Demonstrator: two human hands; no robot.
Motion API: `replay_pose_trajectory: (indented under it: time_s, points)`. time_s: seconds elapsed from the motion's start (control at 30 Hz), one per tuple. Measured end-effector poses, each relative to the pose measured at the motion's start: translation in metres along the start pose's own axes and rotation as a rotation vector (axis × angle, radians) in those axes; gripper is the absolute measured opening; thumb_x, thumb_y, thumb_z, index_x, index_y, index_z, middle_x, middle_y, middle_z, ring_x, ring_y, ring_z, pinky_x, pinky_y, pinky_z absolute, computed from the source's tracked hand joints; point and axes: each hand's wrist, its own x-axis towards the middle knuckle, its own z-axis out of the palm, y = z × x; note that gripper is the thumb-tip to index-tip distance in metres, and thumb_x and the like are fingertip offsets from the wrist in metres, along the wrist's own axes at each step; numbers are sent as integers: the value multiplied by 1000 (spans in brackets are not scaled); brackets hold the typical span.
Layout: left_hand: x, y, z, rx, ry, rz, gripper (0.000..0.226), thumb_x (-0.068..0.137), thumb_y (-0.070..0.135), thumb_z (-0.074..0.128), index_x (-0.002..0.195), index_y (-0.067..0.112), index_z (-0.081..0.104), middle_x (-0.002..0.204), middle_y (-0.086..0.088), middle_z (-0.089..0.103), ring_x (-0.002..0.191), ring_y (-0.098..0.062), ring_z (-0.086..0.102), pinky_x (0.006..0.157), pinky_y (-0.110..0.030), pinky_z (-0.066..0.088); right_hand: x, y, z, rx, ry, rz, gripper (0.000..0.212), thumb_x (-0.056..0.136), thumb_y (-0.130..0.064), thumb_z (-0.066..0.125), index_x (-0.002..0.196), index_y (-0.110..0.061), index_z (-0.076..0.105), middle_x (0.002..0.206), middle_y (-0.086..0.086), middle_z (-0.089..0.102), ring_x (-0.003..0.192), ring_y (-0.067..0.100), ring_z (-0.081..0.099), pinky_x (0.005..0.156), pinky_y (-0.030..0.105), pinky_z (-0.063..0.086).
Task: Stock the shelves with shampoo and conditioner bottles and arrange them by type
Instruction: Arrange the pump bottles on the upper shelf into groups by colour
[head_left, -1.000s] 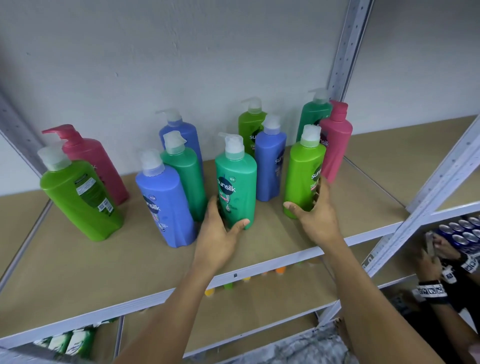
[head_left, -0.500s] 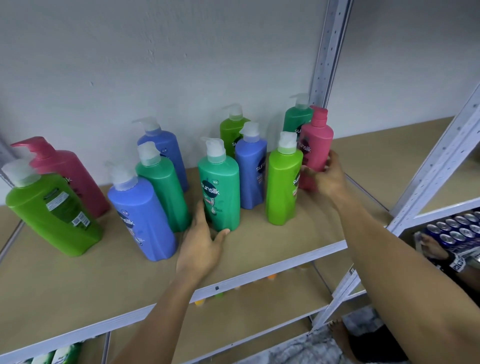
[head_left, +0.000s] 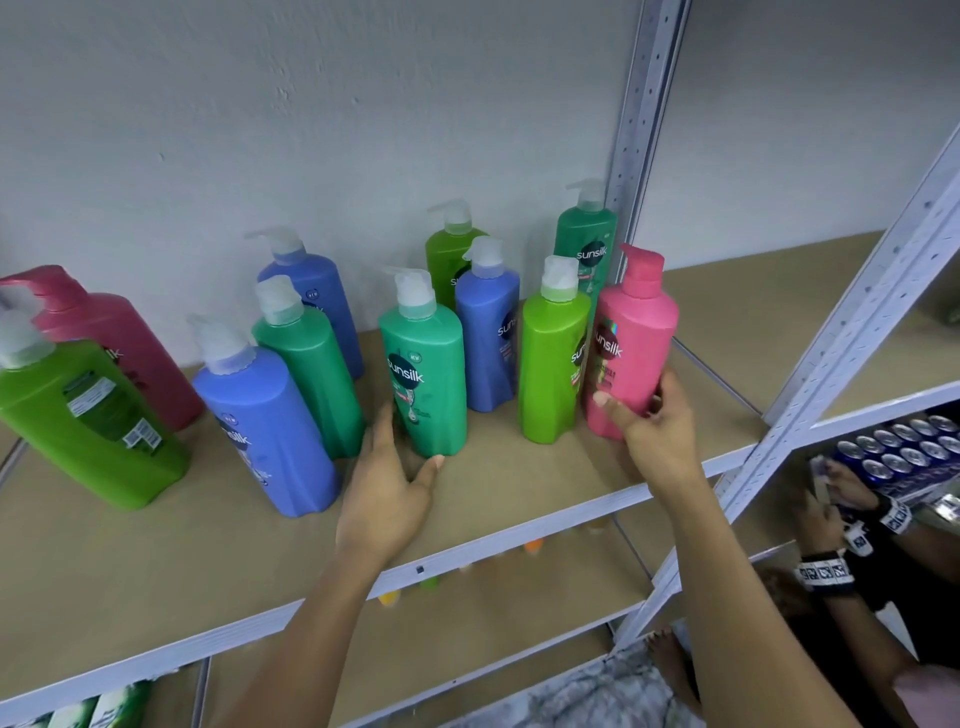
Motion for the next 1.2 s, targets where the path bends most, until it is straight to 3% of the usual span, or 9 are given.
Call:
replay_pose_trajectory:
  time_s: [0.23, 0.4, 0.6, 0.67, 0.77, 0.87, 1.0, 1.07, 1.2]
  points:
    - [-17, 17, -5, -224, 172, 96, 58, 82, 18, 82, 130, 29, 51, 120, 4, 56, 108, -3, 58, 99, -36, 51, -78, -23, -1, -5, -74, -14, 58, 81, -12, 84, 132, -22, 57, 113, -7, 71, 93, 5, 69, 73, 17, 55]
    - [-37, 23, -14, -427, -109, 125, 64, 78, 46, 79, 135, 36, 53, 131, 12, 60, 118, -13, 62, 101, -40, 50, -114, -37, 25, 0, -212, -37, 61, 80, -8, 84, 125, -39, 57, 112, -10, 73, 96, 6, 70, 77, 19, 55]
    - [-40, 30, -34, -706, -368, 59, 85, 79, 44, 81, 149, 19, 40, 144, 4, 58, 132, -17, 56, 105, -30, 48, -129, -43, 72, -1, -418, -21, 70, 74, -10, 89, 134, -26, 59, 112, -7, 75, 102, 14, 72, 87, 37, 60]
    - [-41, 29, -41, -736, -375, 11, 78, 79, 35, 82, 144, 16, 44, 137, -4, 63, 127, -22, 60, 103, -36, 50, -130, -42, 82, 6, -493, -27, 66, 73, -11, 90, 130, -29, 61, 113, -6, 75, 103, 16, 72, 89, 38, 59]
    - [-41, 25, -50, -760, -352, -38, 76, 73, 37, 86, 137, 16, 51, 128, -8, 68, 120, -28, 64, 99, -43, 53, -129, -45, 88, -15, -599, -26, 65, 76, -13, 89, 132, -28, 58, 113, -5, 75, 94, 12, 73, 73, 23, 58]
    - [-43, 25, -56, -742, -295, -51, 70, 72, 28, 87, 132, 17, 55, 121, -4, 72, 114, -22, 68, 93, -35, 56, -123, -44, 86, -46, -694, -30, 72, 77, -8, 87, 137, -28, 54, 119, -8, 72, 106, 14, 71, 77, 25, 57]
    - [-54, 23, -63, -722, -214, -57, 62, 72, 14, 83, 128, 18, 57, 116, 2, 74, 108, -15, 70, 87, -25, 55, -111, -33, 87, -235, -786, -93, 69, 77, 2, 71, 136, -30, 56, 120, -8, 68, 101, 17, 70, 62, 20, 55]
    - [-64, 18, -70, -727, -164, -67, 62, 71, 13, 83, 127, 19, 57, 115, 4, 74, 106, -12, 70, 84, -22, 55, -107, -25, 95, -397, -724, -243, 59, 77, -2, 68, 131, -24, 62, 118, -6, 67, 100, 18, 66, 77, 16, 53]
    - [-84, 0, -92, -736, -46, -91, 66, 65, 18, 89, 123, 13, 58, 111, 5, 75, 100, -10, 71, 82, -21, 56, -110, -13, 118, -651, -671, -476, 54, 83, -41, 59, 132, -20, 64, 127, 0, 67, 117, 24, 60, 102, 40, 47]
